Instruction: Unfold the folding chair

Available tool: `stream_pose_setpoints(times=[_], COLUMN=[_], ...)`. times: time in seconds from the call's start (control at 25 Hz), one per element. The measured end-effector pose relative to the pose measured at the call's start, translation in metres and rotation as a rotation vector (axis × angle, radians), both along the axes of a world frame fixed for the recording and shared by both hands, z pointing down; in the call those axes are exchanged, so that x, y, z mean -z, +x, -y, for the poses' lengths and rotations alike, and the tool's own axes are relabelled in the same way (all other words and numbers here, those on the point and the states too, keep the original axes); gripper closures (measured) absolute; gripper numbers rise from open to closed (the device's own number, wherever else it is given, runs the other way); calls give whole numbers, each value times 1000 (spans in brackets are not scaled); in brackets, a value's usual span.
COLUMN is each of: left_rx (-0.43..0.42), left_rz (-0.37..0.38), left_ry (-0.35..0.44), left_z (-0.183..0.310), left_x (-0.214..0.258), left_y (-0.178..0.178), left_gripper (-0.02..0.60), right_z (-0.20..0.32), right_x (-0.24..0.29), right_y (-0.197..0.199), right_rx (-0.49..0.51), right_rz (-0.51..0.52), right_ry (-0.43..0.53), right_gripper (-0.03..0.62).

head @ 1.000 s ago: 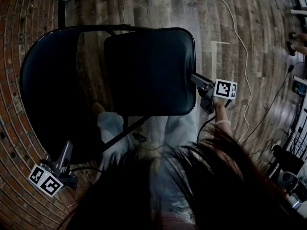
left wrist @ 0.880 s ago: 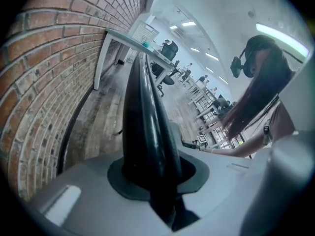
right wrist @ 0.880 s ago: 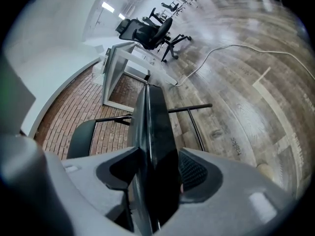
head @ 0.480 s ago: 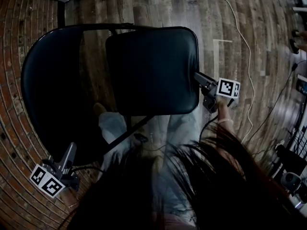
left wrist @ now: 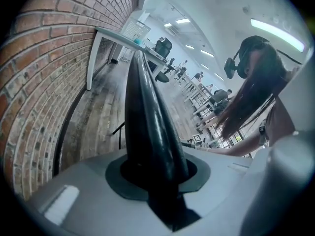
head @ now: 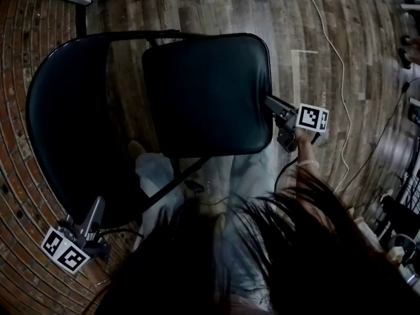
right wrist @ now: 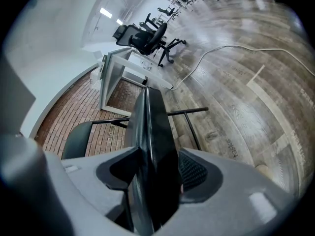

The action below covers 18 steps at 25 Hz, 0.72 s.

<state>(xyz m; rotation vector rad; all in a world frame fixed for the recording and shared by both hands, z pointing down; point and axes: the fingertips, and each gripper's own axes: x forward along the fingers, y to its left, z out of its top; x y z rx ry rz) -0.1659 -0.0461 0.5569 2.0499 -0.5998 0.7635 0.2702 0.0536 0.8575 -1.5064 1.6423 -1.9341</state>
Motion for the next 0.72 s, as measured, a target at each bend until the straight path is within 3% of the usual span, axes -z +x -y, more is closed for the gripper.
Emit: stream_pose_setpoints(times=[0.72], left_rx=[-11], left_rz=[-6], left_ry=[-7], left_z=[-4], left_x=[1], left_y=[12], left_gripper=[469], right_z=[-9], right_x=[-11], right_y=[4], right_rx=[-26], right_rz=[2], right_ry=[-29], right_gripper=[350])
